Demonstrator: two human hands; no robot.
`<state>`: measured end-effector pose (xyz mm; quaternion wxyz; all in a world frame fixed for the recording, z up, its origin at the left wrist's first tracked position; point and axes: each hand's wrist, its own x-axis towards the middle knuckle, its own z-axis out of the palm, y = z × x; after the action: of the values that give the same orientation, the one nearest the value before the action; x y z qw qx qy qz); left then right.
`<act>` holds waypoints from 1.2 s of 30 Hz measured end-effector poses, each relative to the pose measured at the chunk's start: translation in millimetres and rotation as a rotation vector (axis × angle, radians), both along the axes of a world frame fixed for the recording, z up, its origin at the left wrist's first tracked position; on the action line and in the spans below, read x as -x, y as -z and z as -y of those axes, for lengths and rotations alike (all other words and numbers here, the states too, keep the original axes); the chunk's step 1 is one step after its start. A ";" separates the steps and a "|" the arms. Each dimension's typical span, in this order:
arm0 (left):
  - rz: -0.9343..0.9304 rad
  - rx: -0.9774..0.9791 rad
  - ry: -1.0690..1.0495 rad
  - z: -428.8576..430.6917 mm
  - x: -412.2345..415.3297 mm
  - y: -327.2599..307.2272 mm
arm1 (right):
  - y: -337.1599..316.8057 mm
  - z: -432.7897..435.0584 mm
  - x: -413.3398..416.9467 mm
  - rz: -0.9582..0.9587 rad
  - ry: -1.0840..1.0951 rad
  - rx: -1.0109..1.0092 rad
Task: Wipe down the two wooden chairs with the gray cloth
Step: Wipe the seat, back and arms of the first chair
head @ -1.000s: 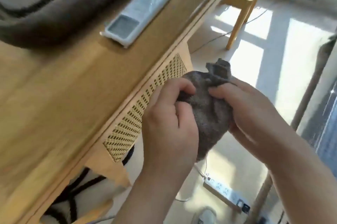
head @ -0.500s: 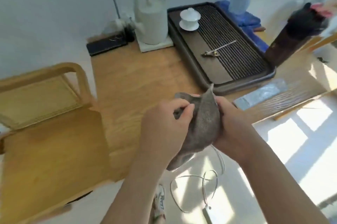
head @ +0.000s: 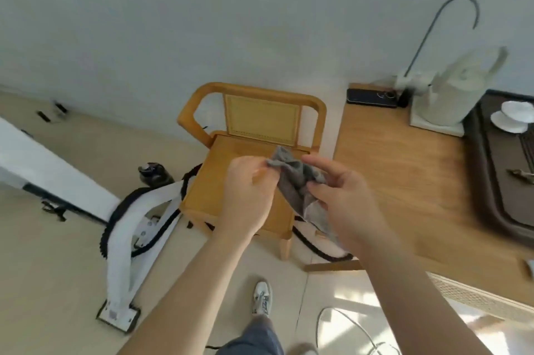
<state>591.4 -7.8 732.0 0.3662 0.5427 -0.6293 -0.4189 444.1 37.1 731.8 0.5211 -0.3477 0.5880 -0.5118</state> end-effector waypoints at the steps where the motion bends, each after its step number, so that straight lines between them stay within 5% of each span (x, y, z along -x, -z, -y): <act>1: -0.169 -0.149 -0.103 0.4 -19.4 -2.6 | 0.0 3.9 -10.7 -0.105 -0.025 0.000; 3: -0.464 -0.383 -0.301 2.2 -58.3 -6.3 | 2.1 13.3 -27.5 -0.252 -0.057 -0.003; 5: -0.584 -0.406 -0.448 5.4 -97.4 -5.1 | 6.5 25.2 -45.2 -0.233 -0.051 -0.025; 9: -0.667 -0.341 -0.627 14.7 -166.6 -8.6 | 12.7 52.2 -85.4 0.288 0.001 -0.223; 13: -0.611 -0.404 -0.652 30.6 -241.2 -5.9 | 29.7 79.0 -134.7 0.392 0.061 -0.364; 20: -0.708 -0.432 -0.597 91.9 -356.8 7.2 | 39.0 131.0 -232.6 0.161 -0.234 -0.347; 25: -0.488 -0.485 -0.353 153.1 -402.7 13.8 | 62.0 152.5 -273.0 -0.031 -0.230 -0.321; 29: -0.243 -0.466 -0.105 204.6 -392.1 26.1 | 81.5 165.0 -281.7 -0.391 -0.353 -0.150; 33: -0.030 -0.370 0.069 253.6 -374.1 40.7 | 101.9 182.7 -274.9 -0.730 -0.634 -0.304; 36: 0.133 -0.280 0.112 286.3 -358.1 54.4 | 127.2 197.9 -264.7 -0.857 -0.555 -0.314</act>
<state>949.5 -294.2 677.6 0.2204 0.5790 -0.6169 -0.4853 708.8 -160.8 604.6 0.3956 -0.5859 0.7035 -0.0729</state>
